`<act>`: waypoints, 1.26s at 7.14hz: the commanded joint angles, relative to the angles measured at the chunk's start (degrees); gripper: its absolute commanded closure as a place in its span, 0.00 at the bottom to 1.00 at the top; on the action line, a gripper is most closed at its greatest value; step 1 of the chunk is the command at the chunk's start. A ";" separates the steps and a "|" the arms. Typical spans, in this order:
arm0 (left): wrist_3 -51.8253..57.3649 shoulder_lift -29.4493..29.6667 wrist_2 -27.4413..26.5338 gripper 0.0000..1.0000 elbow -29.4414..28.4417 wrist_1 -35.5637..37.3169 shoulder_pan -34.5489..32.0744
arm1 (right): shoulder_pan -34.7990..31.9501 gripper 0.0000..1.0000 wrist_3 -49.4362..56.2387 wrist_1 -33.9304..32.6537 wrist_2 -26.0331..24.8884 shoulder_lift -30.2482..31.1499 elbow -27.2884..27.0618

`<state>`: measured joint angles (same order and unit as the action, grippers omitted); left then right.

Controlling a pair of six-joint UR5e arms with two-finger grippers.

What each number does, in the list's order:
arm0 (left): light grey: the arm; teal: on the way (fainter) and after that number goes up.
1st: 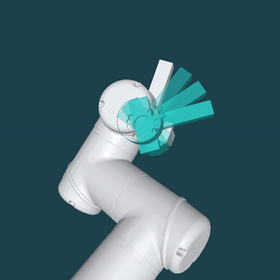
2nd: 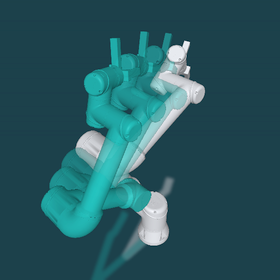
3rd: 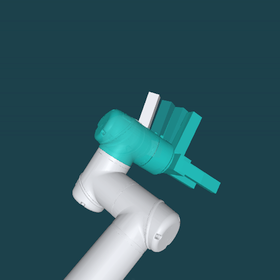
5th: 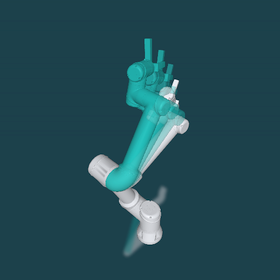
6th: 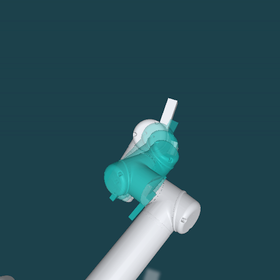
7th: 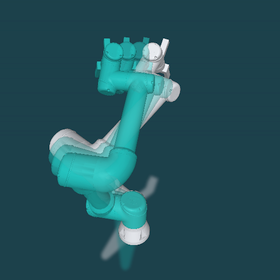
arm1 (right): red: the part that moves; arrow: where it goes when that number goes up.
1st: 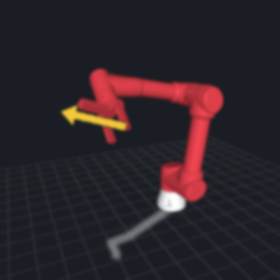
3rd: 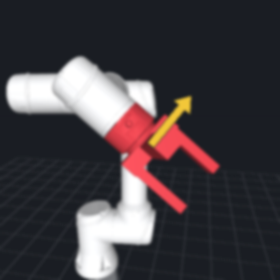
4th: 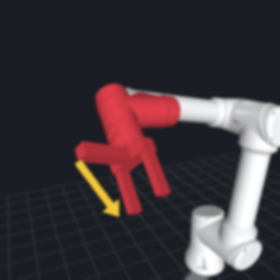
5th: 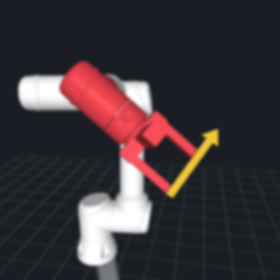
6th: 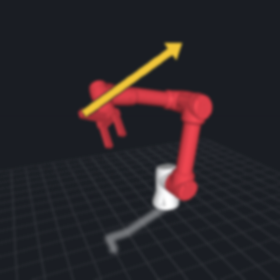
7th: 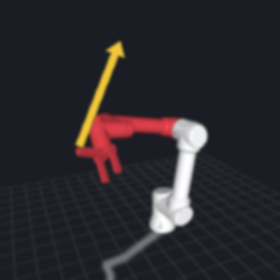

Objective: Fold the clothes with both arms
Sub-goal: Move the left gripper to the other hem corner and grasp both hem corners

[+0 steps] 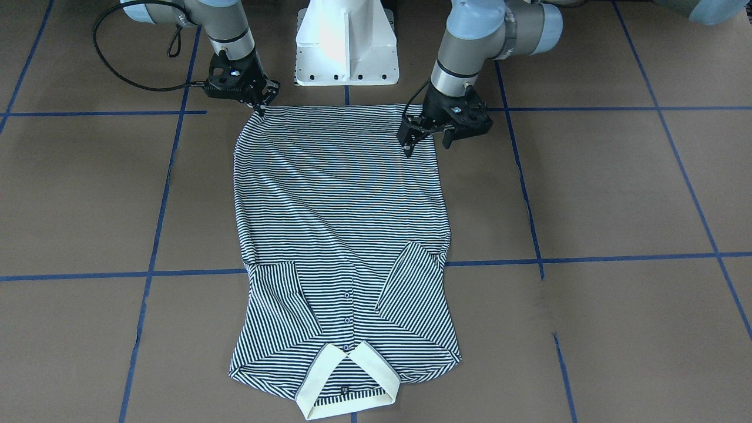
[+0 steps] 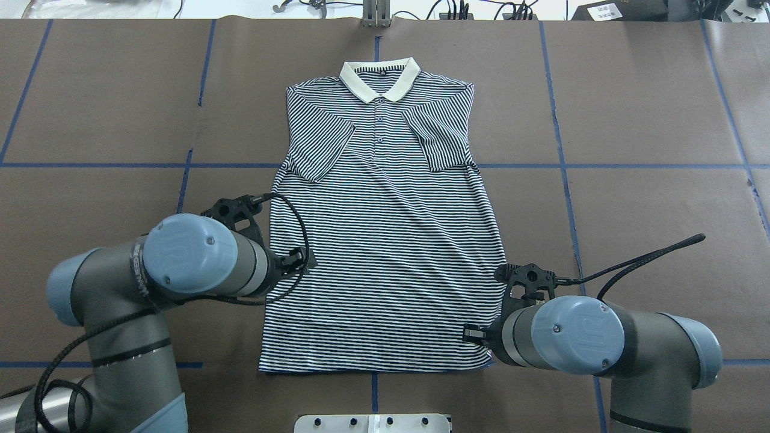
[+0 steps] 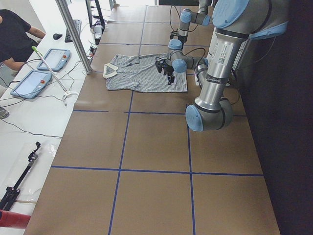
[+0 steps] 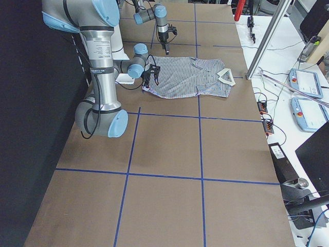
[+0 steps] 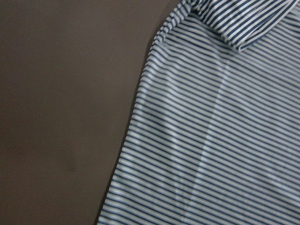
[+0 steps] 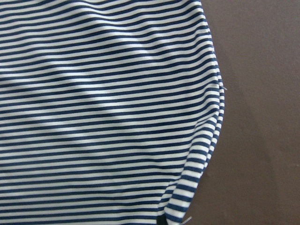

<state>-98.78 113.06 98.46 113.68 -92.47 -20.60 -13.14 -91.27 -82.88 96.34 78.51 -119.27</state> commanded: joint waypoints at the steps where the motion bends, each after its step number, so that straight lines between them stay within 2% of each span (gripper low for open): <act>1: -6.93 -3.01 -2.82 0.01 3.83 3.35 6.34 | -0.30 1.00 0.04 -0.09 0.07 -1.77 -0.08; 3: -8.71 -5.72 -4.23 0.02 3.48 1.43 8.29 | -0.30 1.00 0.12 0.00 0.07 -2.04 -0.08; 5: -10.19 -9.42 -5.29 0.02 2.87 -5.41 9.78 | -0.39 1.00 0.04 -0.09 -0.01 -2.66 0.01; 6: -11.51 -8.83 -5.47 0.02 2.00 -5.35 12.31 | -0.39 1.00 0.04 -0.09 -0.02 -2.57 0.01; 8: -11.35 -8.73 -5.56 0.02 1.90 -5.26 12.87 | -0.39 1.00 0.04 -0.09 -0.02 -2.57 0.01; 9: -11.35 -8.56 -5.56 0.06 1.90 -5.18 12.87 | -0.48 1.00 0.04 -0.09 0.07 -2.57 0.01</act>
<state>-110.11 104.36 92.94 115.64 -97.69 -7.91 -13.56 -91.23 -82.97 96.34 75.94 -119.27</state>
